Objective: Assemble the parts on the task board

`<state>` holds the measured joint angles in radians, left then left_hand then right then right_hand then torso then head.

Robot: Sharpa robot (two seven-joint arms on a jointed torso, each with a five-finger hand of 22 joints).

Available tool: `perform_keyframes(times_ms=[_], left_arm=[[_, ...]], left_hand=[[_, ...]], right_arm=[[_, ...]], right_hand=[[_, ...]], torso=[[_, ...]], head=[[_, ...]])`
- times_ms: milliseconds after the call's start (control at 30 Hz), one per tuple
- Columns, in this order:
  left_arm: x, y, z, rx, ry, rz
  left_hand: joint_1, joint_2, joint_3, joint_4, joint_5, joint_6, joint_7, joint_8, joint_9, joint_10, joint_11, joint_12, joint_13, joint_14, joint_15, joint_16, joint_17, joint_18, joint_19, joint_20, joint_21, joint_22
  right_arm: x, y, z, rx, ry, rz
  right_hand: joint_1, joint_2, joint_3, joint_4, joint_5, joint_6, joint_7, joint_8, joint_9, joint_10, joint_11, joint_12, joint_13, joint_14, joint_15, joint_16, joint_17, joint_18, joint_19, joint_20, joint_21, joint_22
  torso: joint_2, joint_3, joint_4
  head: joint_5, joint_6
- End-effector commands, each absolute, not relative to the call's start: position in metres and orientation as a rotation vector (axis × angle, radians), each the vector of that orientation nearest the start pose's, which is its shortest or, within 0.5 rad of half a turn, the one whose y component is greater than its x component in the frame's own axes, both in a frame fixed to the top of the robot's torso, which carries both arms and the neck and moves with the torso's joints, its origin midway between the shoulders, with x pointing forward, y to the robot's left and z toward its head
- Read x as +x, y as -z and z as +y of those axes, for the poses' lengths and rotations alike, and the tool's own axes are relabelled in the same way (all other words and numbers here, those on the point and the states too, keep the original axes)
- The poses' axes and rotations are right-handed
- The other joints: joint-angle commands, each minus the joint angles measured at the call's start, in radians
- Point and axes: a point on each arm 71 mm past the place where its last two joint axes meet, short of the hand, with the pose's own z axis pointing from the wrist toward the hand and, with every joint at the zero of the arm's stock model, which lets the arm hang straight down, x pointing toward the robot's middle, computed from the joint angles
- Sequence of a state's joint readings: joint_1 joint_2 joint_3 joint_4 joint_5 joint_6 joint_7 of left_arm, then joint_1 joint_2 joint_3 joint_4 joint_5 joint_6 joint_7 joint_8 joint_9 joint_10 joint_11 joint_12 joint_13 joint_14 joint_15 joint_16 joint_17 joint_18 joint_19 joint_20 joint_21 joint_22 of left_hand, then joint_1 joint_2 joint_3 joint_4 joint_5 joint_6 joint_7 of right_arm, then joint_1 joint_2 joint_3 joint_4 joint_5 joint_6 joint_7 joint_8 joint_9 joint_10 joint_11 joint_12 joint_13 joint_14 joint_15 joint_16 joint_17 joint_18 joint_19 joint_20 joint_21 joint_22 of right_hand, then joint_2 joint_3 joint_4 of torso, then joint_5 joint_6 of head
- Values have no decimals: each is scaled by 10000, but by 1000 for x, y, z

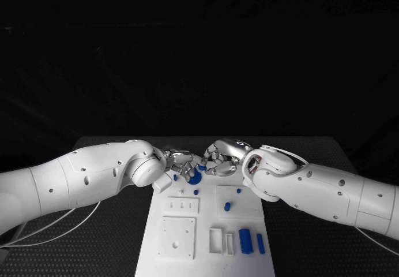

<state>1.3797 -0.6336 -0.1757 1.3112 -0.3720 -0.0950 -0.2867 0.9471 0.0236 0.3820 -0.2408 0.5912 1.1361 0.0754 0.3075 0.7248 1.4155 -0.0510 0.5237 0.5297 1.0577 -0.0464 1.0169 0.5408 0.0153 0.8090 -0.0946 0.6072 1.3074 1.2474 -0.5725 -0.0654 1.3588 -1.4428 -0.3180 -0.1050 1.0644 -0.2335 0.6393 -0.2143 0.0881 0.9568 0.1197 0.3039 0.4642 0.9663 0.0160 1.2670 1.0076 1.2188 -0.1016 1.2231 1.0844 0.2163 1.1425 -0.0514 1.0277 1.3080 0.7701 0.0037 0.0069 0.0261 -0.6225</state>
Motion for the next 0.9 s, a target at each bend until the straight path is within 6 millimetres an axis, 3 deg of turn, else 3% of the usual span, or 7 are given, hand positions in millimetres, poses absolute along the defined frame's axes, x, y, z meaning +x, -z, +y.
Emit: perform_keyframes(times_ms=[33,100,300,467,567,700,900], left_arm=[[529,185,165,-7589,9533,21555],[529,185,170,-7379,9311,21543],[529,186,182,-7058,8785,21631],[526,189,196,-6384,7823,21817],[521,195,206,-5781,6764,22165],[514,202,215,-5179,5903,22460],[505,209,220,-4620,5344,22593]], left_hand=[[41,103,581,-525,-52,429,-401,42,-2,-152,-75,65,15,-5,-27,49,-11,-153,-66,-338,38,246],[44,97,595,-524,-69,429,-401,40,6,-156,-77,65,15,-3,-29,51,-12,-153,-70,-339,52,246],[87,67,660,-523,-131,435,-406,36,47,-152,-105,61,7,32,-46,67,-19,-153,-46,-366,159,255],[116,30,706,-524,-130,471,-429,48,122,-100,-154,96,12,116,-92,122,-16,-153,19,-427,346,259],[116,-4,725,-538,70,545,-479,84,226,-2,-227,198,43,259,-175,260,22,-153,106,-528,589,257],[93,4,729,-534,123,597,-514,109,327,78,-270,306,72,346,-241,372,45,-153,182,-629,833,260],[-11,11,700,-521,49,646,-544,131,440,127,-303,465,128,398,-301,499,71,-153,196,-699,1055,249]], right_arm=[[513,177,-112,-1996,-7540,16344],[514,178,-121,-1767,-7551,16368],[521,181,-145,-1120,-7502,16357],[530,181,-174,-52,-7555,16157],[536,184,-193,765,-7429,16378],[542,185,-213,1505,-7149,16654],[547,178,-228,2081,-7117,16433]], right_hand=[[-181,-58,-319,-48,227,-420,169,-187,-88,-202,89,-21,-23,-96,179,-34,-17,455,-155,52,-101,138],[-433,-174,-678,-47,447,-851,336,-413,-190,-390,241,-57,-61,-266,331,-108,-41,455,-323,133,-215,121],[-757,-280,-1253,-61,826,-1234,500,-565,-243,-726,415,-95,-154,-600,500,-233,-88,455,-639,289,-462,78],[-735,-232,-1333,-28,992,-1246,511,-542,-229,-776,425,-68,-205,-667,513,-249,-111,455,-690,333,-522,74],[-622,-94,-1284,-18,1029,-1192,497,-497,-210,-780,414,-59,-248,-698,503,-280,-144,455,-721,353,-561,69],[-610,-6,-1271,54,1159,-1236,509,-503,-216,-846,426,-97,-338,-788,515,-368,-216,455,-816,416,-657,54],[-614,35,-1296,160,1406,-1272,527,-492,-218,-915,444,-97,-449,-873,534,-428,-295,455,-912,504,-751,62]], torso=[[-2,3,4],[-6,-2,1],[-1,3,-3],[-1,9,-8],[7,9,-24],[8,17,-22],[3,15,19]], head=[[1,-3],[1,-11],[35,-12],[103,-43],[168,-64],[132,-114],[156,-306]])
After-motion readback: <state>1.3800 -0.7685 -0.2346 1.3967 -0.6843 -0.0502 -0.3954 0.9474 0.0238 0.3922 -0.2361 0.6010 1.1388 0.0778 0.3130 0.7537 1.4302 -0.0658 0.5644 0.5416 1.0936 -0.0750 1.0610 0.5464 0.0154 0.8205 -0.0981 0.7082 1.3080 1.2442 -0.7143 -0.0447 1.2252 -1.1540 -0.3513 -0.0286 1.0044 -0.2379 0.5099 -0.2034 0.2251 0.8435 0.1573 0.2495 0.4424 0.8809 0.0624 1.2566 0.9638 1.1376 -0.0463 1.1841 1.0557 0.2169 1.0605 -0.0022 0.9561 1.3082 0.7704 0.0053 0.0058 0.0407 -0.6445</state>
